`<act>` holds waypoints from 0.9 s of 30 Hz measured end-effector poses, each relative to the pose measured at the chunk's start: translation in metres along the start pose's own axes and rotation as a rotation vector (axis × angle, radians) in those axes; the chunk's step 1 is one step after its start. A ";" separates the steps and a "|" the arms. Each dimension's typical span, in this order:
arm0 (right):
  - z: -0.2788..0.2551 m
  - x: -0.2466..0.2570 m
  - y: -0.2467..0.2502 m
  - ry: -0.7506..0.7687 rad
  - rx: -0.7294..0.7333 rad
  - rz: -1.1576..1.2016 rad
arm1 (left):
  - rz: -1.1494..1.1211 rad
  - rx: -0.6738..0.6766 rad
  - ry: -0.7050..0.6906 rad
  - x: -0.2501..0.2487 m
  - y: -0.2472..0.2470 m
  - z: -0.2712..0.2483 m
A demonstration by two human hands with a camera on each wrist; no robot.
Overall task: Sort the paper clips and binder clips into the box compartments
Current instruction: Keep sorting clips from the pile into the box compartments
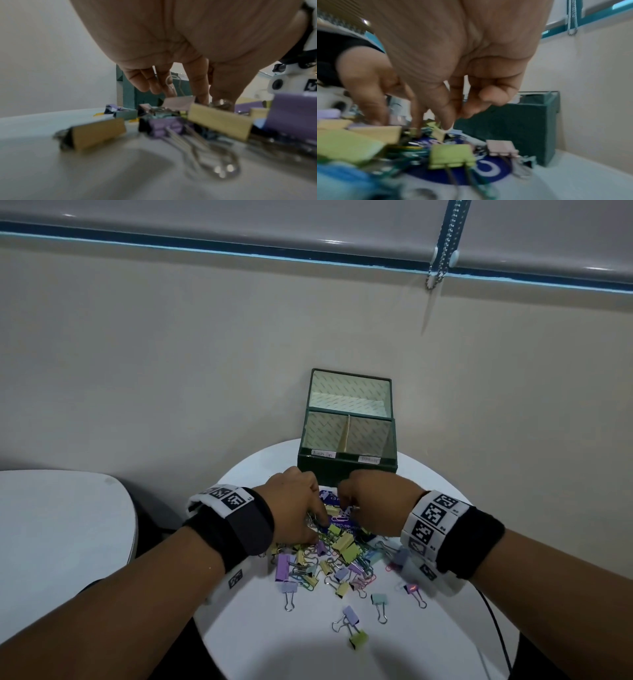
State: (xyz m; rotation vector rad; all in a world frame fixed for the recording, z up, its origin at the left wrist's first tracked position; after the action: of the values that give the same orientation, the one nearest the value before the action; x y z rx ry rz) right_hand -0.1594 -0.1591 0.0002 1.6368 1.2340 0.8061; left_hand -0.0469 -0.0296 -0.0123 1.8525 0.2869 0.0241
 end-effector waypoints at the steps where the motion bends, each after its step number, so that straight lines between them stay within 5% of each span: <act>1: -0.001 0.004 -0.003 0.041 0.052 0.005 | -0.003 0.000 0.008 0.000 0.000 0.000; 15: 0.002 -0.007 -0.013 0.040 0.191 0.245 | -0.172 -0.173 -0.016 0.001 0.008 -0.004; 27: -0.019 -0.049 0.016 0.092 0.135 0.785 | -0.271 -0.065 0.006 -0.001 0.010 -0.004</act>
State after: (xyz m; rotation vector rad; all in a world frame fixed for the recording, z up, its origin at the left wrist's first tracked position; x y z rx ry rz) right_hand -0.1839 -0.2021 0.0231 2.2503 0.6852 1.2958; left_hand -0.0472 -0.0289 -0.0013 1.7364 0.5331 -0.1466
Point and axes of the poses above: each hand's wrist, its own z-axis towards the middle knuckle, its own y-axis out of the back of the hand, x = y × z, the point moved 2 cm from there along z, towards the middle knuckle, and after that the axes turned 13 degrees about x, right-handed, at the moved point
